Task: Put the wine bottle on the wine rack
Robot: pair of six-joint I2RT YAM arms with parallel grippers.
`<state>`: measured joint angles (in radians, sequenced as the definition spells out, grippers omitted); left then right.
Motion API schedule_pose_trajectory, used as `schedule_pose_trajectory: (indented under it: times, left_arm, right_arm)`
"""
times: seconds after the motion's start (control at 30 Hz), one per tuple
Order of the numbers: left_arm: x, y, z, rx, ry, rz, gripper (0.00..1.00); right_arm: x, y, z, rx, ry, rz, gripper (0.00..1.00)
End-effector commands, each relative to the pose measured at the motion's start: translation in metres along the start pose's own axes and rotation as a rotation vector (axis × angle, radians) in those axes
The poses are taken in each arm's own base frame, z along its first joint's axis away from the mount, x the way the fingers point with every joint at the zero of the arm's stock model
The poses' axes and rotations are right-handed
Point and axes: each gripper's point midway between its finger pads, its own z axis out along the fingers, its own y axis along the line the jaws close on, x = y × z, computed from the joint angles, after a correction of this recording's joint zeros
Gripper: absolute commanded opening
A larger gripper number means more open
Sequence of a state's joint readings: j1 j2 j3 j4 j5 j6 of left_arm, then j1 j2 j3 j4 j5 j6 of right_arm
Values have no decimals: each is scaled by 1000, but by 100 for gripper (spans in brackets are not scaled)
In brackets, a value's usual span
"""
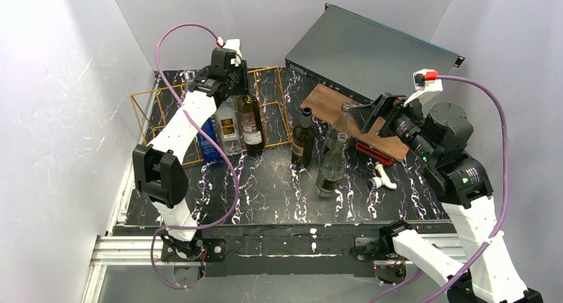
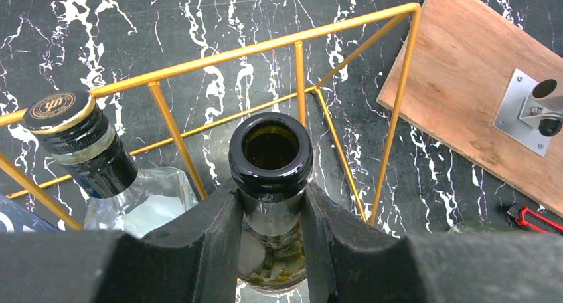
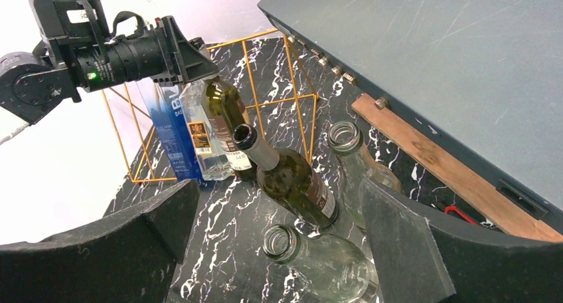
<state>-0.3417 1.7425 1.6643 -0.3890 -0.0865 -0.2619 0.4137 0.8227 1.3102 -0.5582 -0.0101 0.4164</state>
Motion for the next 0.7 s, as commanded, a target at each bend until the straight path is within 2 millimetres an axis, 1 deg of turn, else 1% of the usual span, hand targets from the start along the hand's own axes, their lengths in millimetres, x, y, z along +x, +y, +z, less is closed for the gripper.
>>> schedule_pose_trajectory:
  times: [0.0,0.27,0.47,0.67]
  left_arm:
    - [8,11,2,-50,47,26,0]
    - [16,15,17,-66,79,35,0]
    - [18,20,24,-97,88,8,15]
    - [18,24,26,-102,88,-13,21]
  right_arm:
    - [-8,2,-3,-13,-45,-3,100]
    - [-7,2,-3,-12,-41,-5,100]
    - [-8,2,-4,-12,-43,-8,100]
    - [-9,-3,-3,18,-50,-13,100]
